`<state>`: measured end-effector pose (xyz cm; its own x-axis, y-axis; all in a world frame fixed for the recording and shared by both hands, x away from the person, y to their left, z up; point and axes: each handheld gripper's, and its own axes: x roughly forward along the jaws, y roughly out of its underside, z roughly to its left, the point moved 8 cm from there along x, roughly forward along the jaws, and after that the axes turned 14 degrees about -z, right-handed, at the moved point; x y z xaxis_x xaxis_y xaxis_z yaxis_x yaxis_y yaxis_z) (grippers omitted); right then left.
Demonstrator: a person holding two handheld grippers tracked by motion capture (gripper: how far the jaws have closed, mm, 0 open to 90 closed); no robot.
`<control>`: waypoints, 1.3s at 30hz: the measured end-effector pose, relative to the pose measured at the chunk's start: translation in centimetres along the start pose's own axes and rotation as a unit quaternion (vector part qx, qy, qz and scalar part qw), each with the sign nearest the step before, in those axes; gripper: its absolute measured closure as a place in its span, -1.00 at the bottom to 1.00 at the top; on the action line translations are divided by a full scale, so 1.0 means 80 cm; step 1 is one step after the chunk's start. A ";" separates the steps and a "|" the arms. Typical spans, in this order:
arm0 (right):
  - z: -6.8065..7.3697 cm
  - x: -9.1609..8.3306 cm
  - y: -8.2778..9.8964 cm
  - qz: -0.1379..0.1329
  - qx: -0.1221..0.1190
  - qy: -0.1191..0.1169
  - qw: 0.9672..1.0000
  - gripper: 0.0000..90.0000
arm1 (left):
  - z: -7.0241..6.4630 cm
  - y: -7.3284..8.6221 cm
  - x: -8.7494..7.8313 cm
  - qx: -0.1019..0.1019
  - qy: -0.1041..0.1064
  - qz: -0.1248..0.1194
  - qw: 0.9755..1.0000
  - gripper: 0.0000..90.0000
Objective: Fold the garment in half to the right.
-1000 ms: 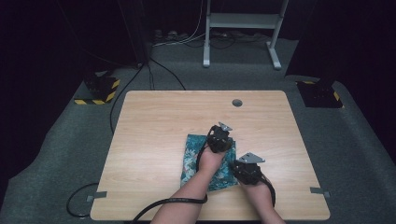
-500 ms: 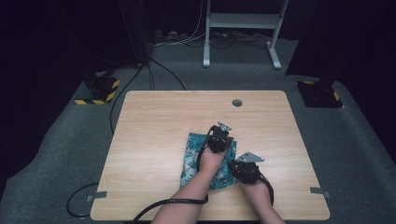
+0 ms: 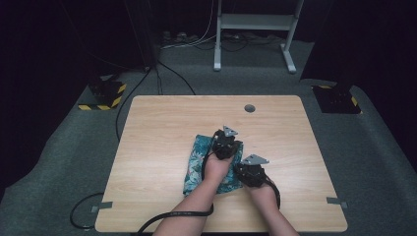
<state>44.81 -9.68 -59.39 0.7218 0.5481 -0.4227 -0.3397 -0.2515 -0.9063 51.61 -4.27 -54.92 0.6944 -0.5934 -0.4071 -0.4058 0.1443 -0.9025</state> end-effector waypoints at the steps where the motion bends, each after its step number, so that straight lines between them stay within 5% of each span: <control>1: 0.000 0.001 0.000 0.001 0.001 -0.001 1.000 0.61 | 0.000 0.000 0.000 0.000 0.000 0.000 1.000 0.97; 10: -0.001 -0.006 -0.001 0.000 0.000 -0.004 1.000 0.29 | 0.009 0.017 0.014 -0.014 -0.007 0.022 1.000 0.89; 19: -0.005 -0.027 -0.007 -0.024 0.013 0.002 1.000 -0.09 | 0.008 0.013 0.010 -0.016 -0.010 0.025 1.000 0.06; 31: -0.002 -0.053 -0.021 -0.050 0.022 -0.004 0.999 -0.29 | 0.011 0.002 -0.023 0.004 -0.007 0.019 1.000 -0.53; 39: 0.000 -0.064 -0.026 -0.060 0.025 -0.005 0.998 -0.39 | 0.027 0.001 -0.052 0.010 -0.016 0.012 1.000 -0.68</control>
<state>41.84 -11.99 -55.34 0.7535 0.5793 -0.3110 -0.2807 -0.1442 -0.9489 49.96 -0.12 -53.61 0.7038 -0.5635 -0.4327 -0.4112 0.1735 -0.8949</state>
